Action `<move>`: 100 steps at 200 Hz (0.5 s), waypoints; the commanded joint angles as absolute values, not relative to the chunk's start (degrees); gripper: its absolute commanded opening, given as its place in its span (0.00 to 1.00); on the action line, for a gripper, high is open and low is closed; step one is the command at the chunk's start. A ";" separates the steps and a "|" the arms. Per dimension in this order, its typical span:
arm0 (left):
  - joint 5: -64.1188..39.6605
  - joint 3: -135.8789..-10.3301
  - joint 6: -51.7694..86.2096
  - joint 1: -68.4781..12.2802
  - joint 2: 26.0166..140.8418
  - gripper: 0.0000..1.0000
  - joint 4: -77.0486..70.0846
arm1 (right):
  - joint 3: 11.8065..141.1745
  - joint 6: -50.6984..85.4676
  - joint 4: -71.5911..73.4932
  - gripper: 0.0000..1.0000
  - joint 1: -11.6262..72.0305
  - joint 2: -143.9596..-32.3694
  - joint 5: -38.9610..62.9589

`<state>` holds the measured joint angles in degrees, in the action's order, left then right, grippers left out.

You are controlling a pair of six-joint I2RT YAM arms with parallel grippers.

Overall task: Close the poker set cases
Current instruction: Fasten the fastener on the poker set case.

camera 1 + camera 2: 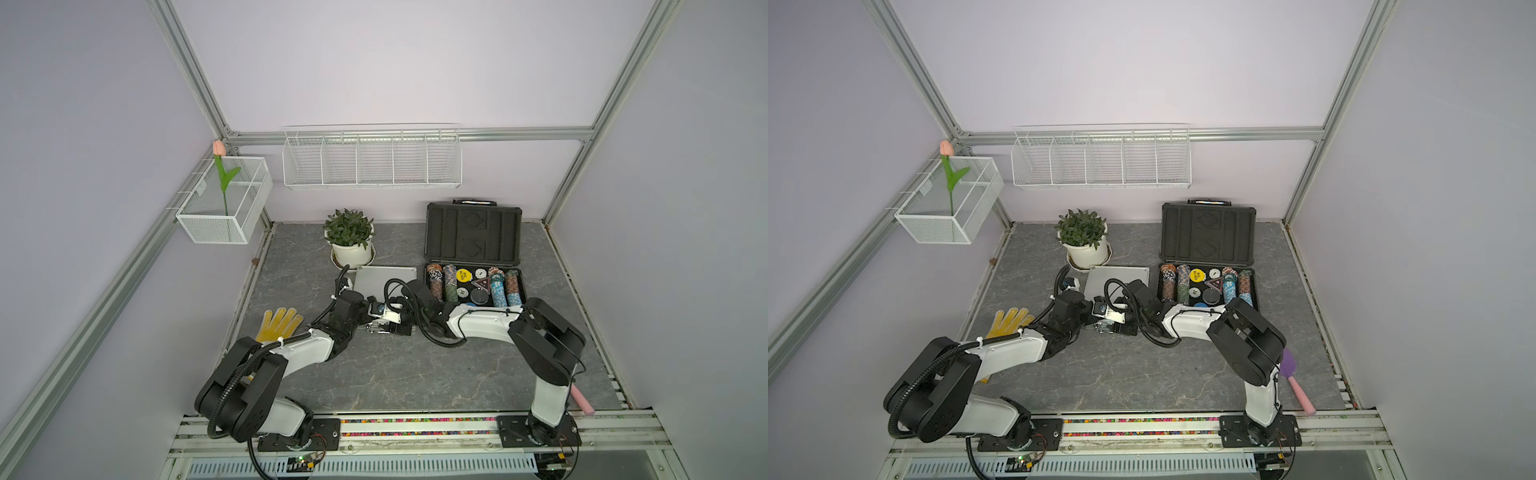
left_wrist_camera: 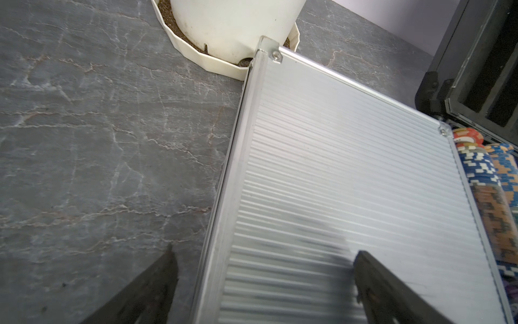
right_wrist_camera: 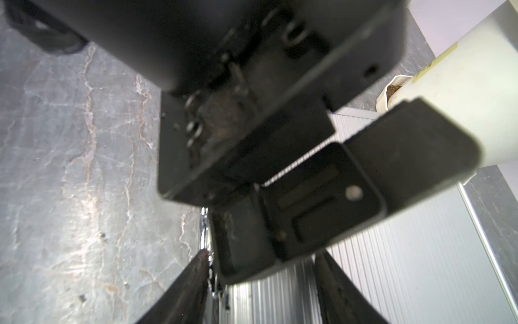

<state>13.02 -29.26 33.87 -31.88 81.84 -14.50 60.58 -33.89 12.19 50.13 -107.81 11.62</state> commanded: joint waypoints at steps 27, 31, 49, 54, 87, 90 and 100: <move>13.66 -27.69 33.84 -31.55 81.28 0.98 -9.89 | 59.54 -34.32 2.86 0.55 47.36 -110.74 12.64; 13.69 -27.69 33.84 -31.55 81.24 0.98 -9.86 | 59.59 -34.36 2.82 0.55 47.34 -110.82 12.93; 13.83 -27.77 33.71 -31.55 81.04 0.98 -9.58 | 59.83 -33.98 2.73 0.57 47.20 -111.00 13.22; 13.91 -27.77 33.76 -31.55 80.85 0.98 -9.42 | 59.98 -33.80 2.72 0.58 47.26 -111.01 13.31; 14.32 -28.03 33.49 -31.48 80.28 0.98 -8.42 | 60.64 -29.79 5.38 0.77 47.11 -110.94 12.18; 14.33 -28.04 33.40 -31.47 80.15 0.98 -8.37 | 60.58 -29.40 5.90 0.78 47.04 -110.88 12.06; 14.28 -28.21 33.23 -31.46 79.90 0.99 -8.01 | 60.15 -28.37 7.91 0.82 46.87 -110.51 11.82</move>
